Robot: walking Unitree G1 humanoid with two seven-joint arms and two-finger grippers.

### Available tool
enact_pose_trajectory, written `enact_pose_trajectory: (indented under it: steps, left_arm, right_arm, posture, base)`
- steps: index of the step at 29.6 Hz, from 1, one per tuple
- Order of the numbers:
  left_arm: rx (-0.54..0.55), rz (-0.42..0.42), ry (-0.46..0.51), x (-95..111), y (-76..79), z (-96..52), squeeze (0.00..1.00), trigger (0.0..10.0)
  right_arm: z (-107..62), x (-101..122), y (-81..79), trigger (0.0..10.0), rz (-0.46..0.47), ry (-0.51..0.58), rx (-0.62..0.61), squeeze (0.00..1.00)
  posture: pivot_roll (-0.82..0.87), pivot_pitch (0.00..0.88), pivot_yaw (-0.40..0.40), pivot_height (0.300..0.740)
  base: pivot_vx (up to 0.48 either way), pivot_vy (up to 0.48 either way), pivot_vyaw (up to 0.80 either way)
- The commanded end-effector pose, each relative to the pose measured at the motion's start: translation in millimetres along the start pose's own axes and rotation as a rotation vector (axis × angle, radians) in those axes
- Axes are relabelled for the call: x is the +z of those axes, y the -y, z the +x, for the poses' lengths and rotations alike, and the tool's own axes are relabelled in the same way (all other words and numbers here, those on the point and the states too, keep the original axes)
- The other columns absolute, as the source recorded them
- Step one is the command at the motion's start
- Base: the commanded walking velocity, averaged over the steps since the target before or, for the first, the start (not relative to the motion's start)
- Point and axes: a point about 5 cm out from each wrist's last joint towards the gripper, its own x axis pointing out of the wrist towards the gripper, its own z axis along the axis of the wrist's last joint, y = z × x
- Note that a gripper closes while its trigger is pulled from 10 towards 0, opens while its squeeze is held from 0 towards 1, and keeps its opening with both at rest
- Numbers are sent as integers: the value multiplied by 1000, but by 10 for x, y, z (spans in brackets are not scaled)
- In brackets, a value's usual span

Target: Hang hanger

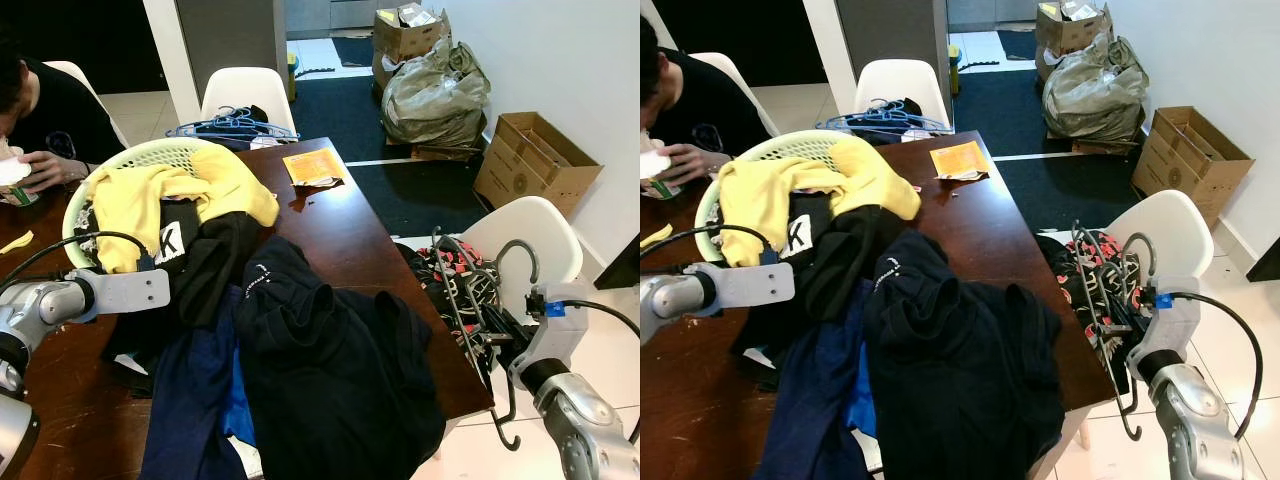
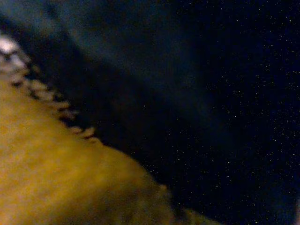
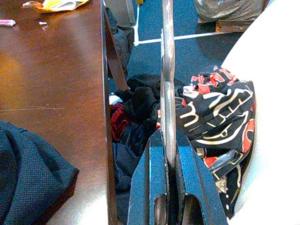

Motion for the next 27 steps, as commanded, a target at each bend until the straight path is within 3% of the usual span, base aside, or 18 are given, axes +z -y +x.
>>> enact_pose_trajectory:
  steps: [1,6,10,16,18,19,22,23,25,27]
  left_arm:
    - [-87,-4,13,29,191,47,0,0]
    - [-81,-2,31,59,149,50,0,0]
    - [-100,-3,120,165,-65,-4,0,0]
    - [-140,-12,157,178,-96,-69,0,0]
    - [-216,-3,167,157,-74,-208,0,0]
    - [-216,-3,167,157,-74,-208,0,0]
    - [-236,9,130,123,-79,-449,0,0]
    - [-236,9,130,123,-79,-449,0,0]
    - [-263,-3,87,81,-19,-597,0,0]
    - [-263,-3,87,81,-19,-597,0,0]
  right_arm:
    - [-13,-11,-24,10000,10,-8,7,0]
    - [-9,-13,-32,10000,11,-8,9,0]
    - [27,-30,-89,10000,31,-2,16,0]
    - [46,-39,-128,10000,43,1,23,0]
    - [70,-58,-178,10000,67,8,31,0]
    - [70,-58,-178,10000,67,8,31,0]
    - [112,-87,-266,10000,97,13,46,0]
    - [112,-87,-266,10000,97,13,46,0]
    - [130,-98,-308,10000,115,15,54,0]
    - [130,-98,-308,10000,115,15,54,0]
  posture:
    - [-142,136,32,740]
    - [-133,131,29,740]
    - [-107,122,35,740]
    - [-91,117,42,740]
    - [-69,108,52,740]
    - [-69,108,52,740]
    - [-32,99,58,740]
    - [-32,99,58,740]
    - [-15,96,58,740]
    - [-15,96,58,740]
  base:
    - [0,0,0]
    - [0,0,0]
    - [0,0,0]
    - [0,0,0]
    - [0,0,0]
    - [0,0,0]
    - [0,0,0]
    - [0,0,0]
    - [0,0,0]
    - [0,0,0]
